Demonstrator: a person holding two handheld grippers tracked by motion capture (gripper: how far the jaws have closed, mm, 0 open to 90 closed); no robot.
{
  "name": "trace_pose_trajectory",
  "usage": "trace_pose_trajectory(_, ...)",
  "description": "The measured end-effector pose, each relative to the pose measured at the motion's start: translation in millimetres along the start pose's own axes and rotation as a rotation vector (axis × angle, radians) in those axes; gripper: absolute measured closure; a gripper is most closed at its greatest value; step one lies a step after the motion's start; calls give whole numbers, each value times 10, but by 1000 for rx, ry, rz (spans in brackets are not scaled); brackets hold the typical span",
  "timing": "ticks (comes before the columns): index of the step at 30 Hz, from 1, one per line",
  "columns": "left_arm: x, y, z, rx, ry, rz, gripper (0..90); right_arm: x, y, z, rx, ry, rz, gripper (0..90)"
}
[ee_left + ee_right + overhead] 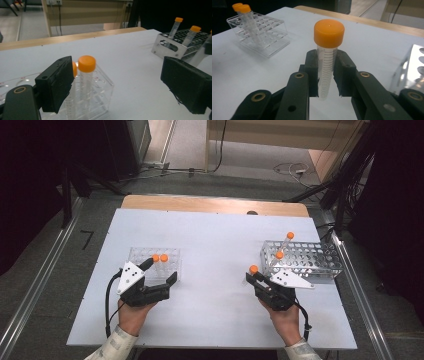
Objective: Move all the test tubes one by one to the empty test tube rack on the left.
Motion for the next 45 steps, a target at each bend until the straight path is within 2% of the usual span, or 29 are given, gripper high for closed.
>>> trace_pose_trajectory(12, 421, -11, -52, -11, -127, -33, 178, -466, 25, -236, -28, 121, 57, 720)
trace_pose_trajectory(19, 619, -31, -81, -17, -210, -54, 337, -735, 17, -370, -53, 184, 98, 720)
trace_pose_trajectory(21, 667, -38, -92, -23, -238, -44, 376, -798, 15, -394, -60, 198, 106, 720)
trace_pose_trajectory(23, 718, -42, -100, -23, -261, -50, 427, -853, 16, -414, -62, 216, 107, 720)
trace_pose_trajectory(28, 808, -55, -115, -23, -281, -85, 542, -950, 14, -450, -73, 241, 113, 720)
trace_pose_trajectory(34, 858, -80, -135, -29, -294, -102, 639, -1008, 10, -460, -77, 259, 130, 720)
trace_pose_trajectory(45, 876, -107, -164, -37, -289, -114, 685, -1035, 1, -458, -84, 265, 135, 720)
Point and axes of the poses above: each handheld gripper's, and its own axes: z roughly backward along the jaws, y roughly out of its top, x roughly to its right, the point moved 7 cm from there along -z, roughly forward along the jaws, and after that the axes turned 2 degrees about y, right-handed, at the moved point
